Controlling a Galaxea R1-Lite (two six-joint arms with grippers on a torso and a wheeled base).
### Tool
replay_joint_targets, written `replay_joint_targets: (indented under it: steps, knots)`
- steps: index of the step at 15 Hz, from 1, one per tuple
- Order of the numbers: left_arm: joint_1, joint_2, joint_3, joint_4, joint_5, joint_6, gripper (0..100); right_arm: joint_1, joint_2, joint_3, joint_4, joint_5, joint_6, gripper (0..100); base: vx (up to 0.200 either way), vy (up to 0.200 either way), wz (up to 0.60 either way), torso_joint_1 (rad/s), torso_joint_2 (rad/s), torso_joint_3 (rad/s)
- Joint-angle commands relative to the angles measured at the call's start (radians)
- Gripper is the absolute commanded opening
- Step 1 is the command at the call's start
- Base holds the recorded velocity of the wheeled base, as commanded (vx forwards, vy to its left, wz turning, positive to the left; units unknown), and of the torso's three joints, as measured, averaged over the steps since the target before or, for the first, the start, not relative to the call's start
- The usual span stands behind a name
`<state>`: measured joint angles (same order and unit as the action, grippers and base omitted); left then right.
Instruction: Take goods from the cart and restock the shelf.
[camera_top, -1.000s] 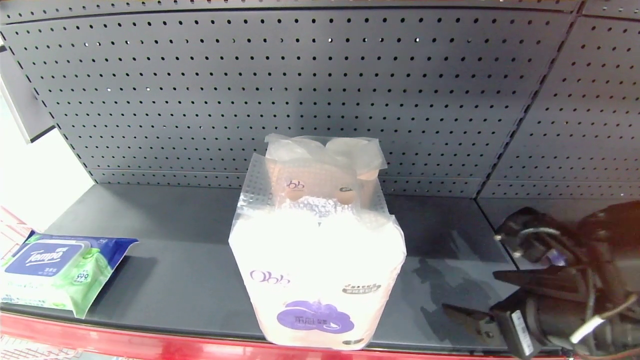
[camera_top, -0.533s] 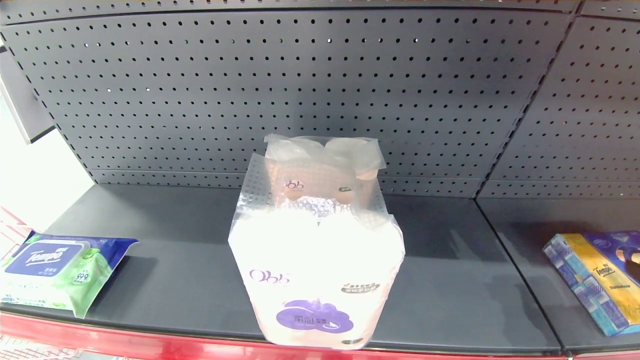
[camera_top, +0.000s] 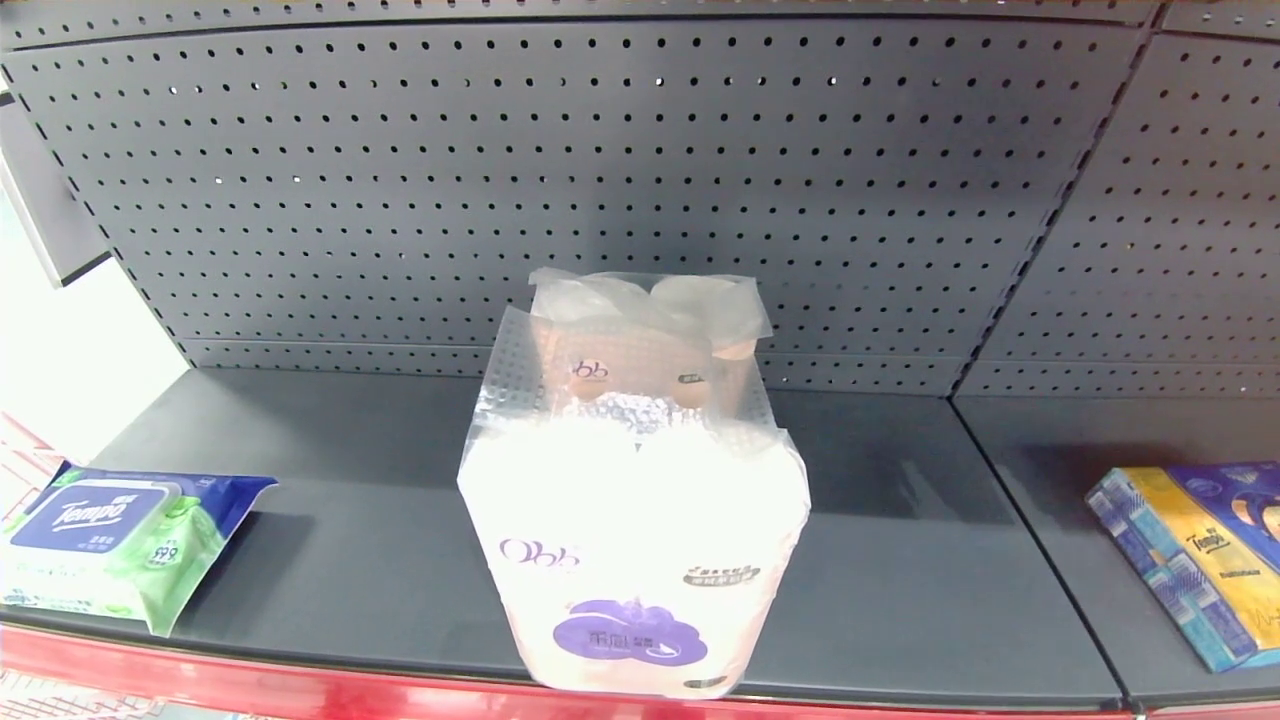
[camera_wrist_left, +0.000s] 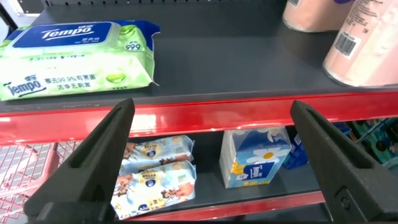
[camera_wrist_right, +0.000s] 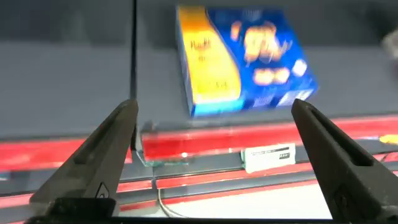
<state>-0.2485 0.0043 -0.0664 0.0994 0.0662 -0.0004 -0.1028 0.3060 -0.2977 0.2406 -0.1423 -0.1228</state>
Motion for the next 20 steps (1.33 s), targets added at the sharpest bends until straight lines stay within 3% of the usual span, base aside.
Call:
replay_joint_targets:
  steps: [1,3,4,7,10,13,17,20]
  knots:
    - [0.000,0.000,0.003,-0.007,0.000,0.000,100,0.029,-0.212,0.207,-0.046,0.046,-0.051,100,0.000,0.000,0.00,0.000,0.00,0.000]
    - [0.000,0.000,0.017,-0.029,0.009,0.002,100,0.026,-0.208,0.267,-0.202,0.076,-0.054,100,0.000,0.000,0.00,0.000,0.00,0.000]
    - [0.000,0.000,0.051,-0.098,0.014,0.000,100,0.026,-0.208,0.282,-0.216,0.132,-0.031,100,0.000,0.000,0.00,0.000,0.00,0.000]
    - [0.000,0.000,0.056,-0.116,0.014,0.000,100,0.025,-0.209,0.298,-0.262,0.179,0.020,100,0.000,0.000,0.00,0.000,0.00,0.000]
    - [0.000,0.000,0.056,-0.116,0.014,0.002,100,0.025,-0.208,0.298,-0.265,0.066,0.045,100,0.000,0.000,0.00,0.000,0.00,0.000]
    - [0.000,0.000,0.056,-0.116,0.014,0.002,100,0.025,-0.208,0.298,-0.267,0.055,0.054,100,-0.200,0.000,0.00,0.009,0.01,0.001]
    - [0.000,0.000,0.065,-0.107,-0.012,-0.003,100,0.025,-0.208,0.298,-0.267,0.058,0.055,100,0.000,0.000,0.00,0.000,0.00,0.000]
    - [0.000,0.000,0.065,-0.098,-0.019,0.002,100,0.025,-0.208,0.298,-0.267,0.058,0.055,100,0.000,0.200,0.00,0.014,0.00,0.001]
